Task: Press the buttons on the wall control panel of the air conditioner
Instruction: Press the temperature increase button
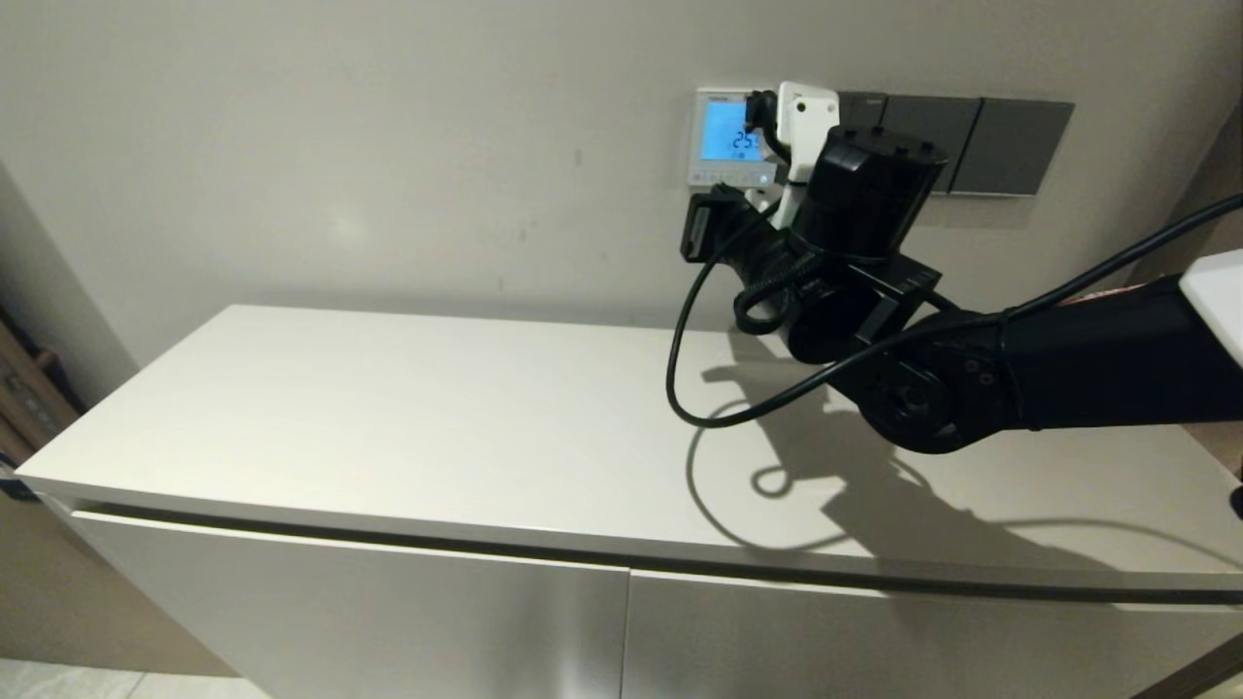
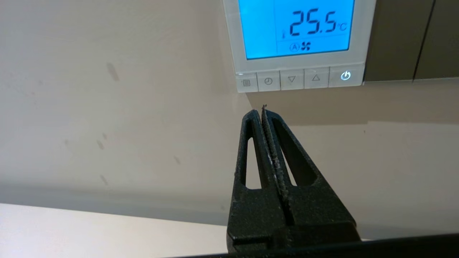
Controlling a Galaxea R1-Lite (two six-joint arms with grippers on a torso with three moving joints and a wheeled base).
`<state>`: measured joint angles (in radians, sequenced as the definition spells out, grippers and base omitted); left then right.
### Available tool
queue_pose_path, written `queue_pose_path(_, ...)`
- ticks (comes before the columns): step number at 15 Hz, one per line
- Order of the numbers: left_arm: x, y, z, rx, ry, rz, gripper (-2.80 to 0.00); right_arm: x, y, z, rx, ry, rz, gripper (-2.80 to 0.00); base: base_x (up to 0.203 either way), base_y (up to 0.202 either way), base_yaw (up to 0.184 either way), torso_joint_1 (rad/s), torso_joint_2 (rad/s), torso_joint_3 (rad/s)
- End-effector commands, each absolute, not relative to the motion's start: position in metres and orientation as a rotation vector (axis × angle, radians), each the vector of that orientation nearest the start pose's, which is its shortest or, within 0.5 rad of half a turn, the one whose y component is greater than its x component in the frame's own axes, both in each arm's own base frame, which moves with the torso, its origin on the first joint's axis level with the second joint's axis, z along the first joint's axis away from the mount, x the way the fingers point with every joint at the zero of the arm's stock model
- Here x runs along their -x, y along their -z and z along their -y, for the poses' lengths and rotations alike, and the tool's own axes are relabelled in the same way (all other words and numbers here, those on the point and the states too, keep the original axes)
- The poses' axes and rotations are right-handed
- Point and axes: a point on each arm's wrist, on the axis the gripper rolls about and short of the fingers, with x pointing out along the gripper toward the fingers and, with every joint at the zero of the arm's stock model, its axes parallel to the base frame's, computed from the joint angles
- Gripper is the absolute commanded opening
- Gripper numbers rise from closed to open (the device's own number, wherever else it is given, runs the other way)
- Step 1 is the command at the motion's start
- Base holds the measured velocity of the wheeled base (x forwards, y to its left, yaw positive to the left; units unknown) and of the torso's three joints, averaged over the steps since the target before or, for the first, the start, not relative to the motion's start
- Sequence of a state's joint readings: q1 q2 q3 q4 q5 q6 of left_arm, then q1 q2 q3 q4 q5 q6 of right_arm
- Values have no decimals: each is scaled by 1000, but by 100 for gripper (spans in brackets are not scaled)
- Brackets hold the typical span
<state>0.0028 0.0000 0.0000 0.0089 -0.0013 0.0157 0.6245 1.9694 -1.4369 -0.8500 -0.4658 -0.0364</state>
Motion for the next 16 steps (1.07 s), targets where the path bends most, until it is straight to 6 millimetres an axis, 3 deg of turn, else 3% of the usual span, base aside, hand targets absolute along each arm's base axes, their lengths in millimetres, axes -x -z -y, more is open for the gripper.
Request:
queue_pose_path(1,23,-75,0,-15,-1,-11,-280,-335,-282,-226,-129,-144,276,-280,0,0,0,0,0,0)
queue_pose_path(13,23,-75,0,-15,-1,-10,-280,-342,-285,-227,-139,-127,295,-280,0,0,0,0,0,0)
queue_pose_path(16,23,-75,0,-15,-1,-10,-280,-348,-277,-230,-128,-125,281,-280,0,0,0,0,0,0)
